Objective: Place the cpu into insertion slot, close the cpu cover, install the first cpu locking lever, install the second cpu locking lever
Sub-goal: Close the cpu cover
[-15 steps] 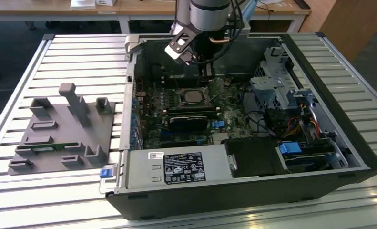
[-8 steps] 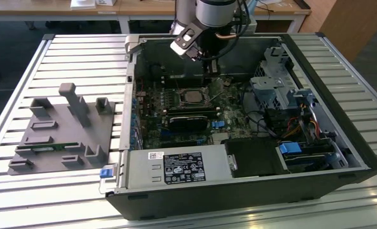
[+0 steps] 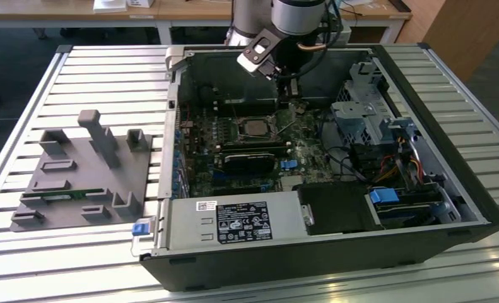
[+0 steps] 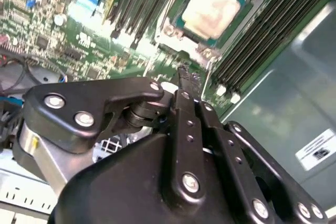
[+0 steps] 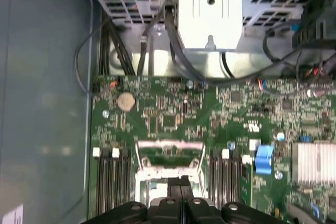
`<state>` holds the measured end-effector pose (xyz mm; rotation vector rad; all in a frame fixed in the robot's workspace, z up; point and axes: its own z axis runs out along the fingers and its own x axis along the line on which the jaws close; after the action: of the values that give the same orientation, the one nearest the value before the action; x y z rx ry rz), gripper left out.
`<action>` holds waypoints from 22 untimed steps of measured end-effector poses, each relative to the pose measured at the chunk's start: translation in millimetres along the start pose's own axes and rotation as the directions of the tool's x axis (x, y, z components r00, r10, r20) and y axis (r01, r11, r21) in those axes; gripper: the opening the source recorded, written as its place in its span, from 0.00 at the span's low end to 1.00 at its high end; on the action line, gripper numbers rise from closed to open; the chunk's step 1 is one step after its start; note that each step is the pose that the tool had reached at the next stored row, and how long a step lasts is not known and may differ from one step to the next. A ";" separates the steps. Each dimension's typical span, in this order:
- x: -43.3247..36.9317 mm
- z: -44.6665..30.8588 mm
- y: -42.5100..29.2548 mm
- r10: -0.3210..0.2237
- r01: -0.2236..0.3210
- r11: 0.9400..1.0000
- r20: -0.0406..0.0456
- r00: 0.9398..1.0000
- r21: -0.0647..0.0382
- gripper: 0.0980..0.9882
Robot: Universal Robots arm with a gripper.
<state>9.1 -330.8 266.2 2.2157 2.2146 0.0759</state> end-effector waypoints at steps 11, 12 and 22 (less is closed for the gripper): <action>0.0 0.7 15.4 0.000 0.000 1.000 -0.002 1.000 0.002 0.01; 0.0 0.8 16.2 0.000 0.000 1.000 -0.002 1.000 0.002 0.01; 0.0 1.8 24.4 0.000 0.000 1.000 -0.003 1.000 0.005 0.01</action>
<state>33.6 -330.7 265.4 2.2199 2.2183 0.0733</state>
